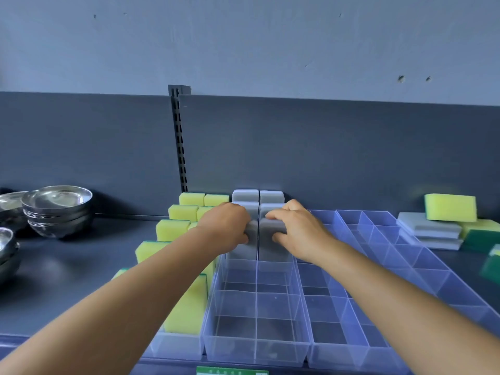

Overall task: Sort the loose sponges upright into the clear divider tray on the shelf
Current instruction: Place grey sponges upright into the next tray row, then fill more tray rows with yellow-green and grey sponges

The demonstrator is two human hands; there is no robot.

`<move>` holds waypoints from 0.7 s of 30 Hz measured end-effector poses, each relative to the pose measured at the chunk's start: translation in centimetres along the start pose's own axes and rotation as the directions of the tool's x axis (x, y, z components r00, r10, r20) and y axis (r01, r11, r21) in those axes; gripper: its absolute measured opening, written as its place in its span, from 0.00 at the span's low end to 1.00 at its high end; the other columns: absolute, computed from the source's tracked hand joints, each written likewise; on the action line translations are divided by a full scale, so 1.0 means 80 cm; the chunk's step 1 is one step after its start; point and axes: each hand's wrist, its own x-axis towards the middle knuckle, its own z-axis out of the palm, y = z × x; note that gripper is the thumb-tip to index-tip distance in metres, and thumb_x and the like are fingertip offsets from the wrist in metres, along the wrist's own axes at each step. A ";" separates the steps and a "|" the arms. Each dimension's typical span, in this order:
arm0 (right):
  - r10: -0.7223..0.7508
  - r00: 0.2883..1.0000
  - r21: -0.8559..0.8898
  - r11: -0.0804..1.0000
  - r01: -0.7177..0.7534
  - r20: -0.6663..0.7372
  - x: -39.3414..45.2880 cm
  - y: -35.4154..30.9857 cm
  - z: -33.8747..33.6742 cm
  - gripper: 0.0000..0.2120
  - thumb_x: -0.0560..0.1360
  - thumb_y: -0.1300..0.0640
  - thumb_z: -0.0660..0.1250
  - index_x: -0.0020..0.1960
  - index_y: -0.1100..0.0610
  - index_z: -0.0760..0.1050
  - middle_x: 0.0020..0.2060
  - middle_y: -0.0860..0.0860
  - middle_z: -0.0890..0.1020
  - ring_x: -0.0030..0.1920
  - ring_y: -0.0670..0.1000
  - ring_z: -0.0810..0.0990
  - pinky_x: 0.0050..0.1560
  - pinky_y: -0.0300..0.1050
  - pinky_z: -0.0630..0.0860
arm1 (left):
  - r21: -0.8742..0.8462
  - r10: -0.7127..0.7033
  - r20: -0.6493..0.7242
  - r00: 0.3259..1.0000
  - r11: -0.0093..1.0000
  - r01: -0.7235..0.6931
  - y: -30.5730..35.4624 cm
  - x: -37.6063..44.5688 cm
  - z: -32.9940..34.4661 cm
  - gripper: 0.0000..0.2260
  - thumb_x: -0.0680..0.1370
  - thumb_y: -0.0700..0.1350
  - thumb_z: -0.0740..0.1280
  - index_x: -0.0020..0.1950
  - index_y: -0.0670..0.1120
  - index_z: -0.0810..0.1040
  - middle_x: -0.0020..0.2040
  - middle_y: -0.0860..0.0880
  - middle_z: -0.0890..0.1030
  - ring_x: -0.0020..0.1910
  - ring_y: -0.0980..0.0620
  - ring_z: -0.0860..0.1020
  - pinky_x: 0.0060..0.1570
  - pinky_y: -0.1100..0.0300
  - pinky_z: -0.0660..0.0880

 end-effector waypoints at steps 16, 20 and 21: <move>0.090 0.995 -0.132 0.987 -0.095 -0.042 -0.070 0.042 -0.061 0.30 0.75 0.47 0.65 0.73 0.54 0.60 0.71 0.48 0.64 0.72 0.51 0.60 0.68 0.47 0.64 | -0.011 0.224 -0.135 0.965 0.974 -0.227 0.077 0.001 -0.020 0.24 0.76 0.57 0.64 0.67 0.46 0.69 0.66 0.48 0.73 0.66 0.47 0.71 0.59 0.53 0.72; 0.148 0.987 -0.162 0.974 -0.158 -0.068 -0.096 0.086 -0.085 0.32 0.75 0.47 0.65 0.74 0.54 0.58 0.73 0.48 0.62 0.73 0.51 0.59 0.70 0.46 0.61 | -0.039 0.281 -0.143 0.949 0.956 -0.289 0.126 0.013 -0.022 0.24 0.77 0.58 0.63 0.67 0.46 0.68 0.63 0.48 0.75 0.63 0.47 0.72 0.58 0.54 0.72; 0.162 0.984 -0.170 0.970 -0.172 -0.072 -0.103 0.098 -0.091 0.32 0.76 0.47 0.65 0.75 0.54 0.57 0.74 0.48 0.62 0.74 0.51 0.58 0.71 0.45 0.60 | -0.044 0.289 -0.143 0.946 0.953 -0.298 0.139 0.016 -0.024 0.24 0.77 0.58 0.63 0.68 0.46 0.68 0.62 0.48 0.75 0.62 0.47 0.72 0.57 0.54 0.72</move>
